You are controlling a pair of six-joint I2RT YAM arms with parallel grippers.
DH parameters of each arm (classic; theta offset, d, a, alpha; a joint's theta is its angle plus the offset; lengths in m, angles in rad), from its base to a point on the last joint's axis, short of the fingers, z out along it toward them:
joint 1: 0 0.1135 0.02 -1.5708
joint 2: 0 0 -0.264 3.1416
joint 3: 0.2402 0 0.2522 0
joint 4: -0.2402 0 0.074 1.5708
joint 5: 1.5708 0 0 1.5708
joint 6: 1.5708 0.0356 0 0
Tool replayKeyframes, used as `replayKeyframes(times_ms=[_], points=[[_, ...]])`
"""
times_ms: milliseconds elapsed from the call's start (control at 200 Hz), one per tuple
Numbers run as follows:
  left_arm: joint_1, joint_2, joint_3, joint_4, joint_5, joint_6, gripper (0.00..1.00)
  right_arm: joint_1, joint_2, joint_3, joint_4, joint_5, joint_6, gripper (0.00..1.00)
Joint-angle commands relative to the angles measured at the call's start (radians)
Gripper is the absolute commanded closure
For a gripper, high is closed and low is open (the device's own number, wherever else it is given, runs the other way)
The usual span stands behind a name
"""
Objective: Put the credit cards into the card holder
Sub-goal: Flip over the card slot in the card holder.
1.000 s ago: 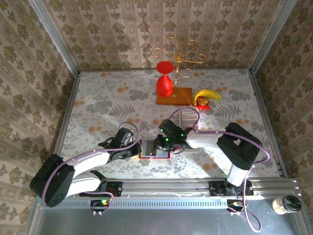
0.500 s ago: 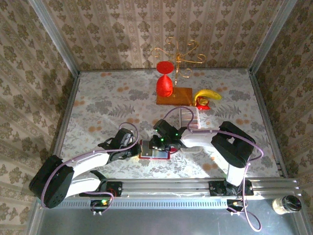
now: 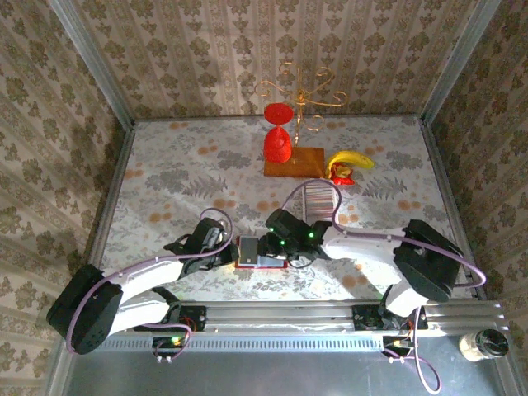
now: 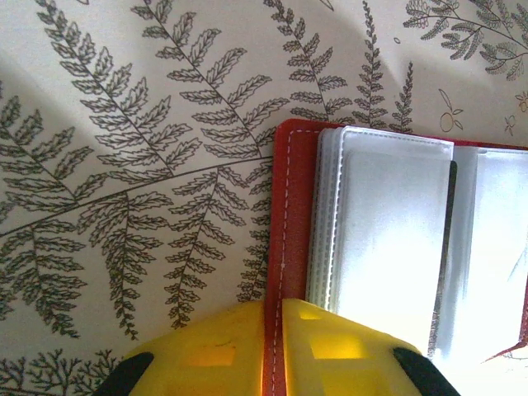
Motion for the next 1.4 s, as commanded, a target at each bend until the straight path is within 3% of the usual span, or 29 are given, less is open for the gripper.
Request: replayKeyframes(times_ms=[0, 590, 1015, 1395], points=[[-0.02, -0.003, -0.028, -0.04, 0.038, -0.01, 0.85, 0.016, -0.034, -0.064, -0.073, 0.121, 0.058, 0.56], [-0.047, -0.01, -0.04, -0.04, 0.035, -0.021, 0.85, 0.038, 0.053, -0.043, -0.032, 0.11, 0.075, 0.53], [-0.049, -0.017, -0.046, -0.049, 0.026, -0.021, 0.85, 0.047, -0.029, -0.016, -0.15, 0.193, 0.061, 0.52], [-0.049, -0.023, -0.046, -0.055, 0.022, -0.021, 0.85, 0.053, 0.077, 0.034, -0.105, 0.14, 0.047, 0.53]])
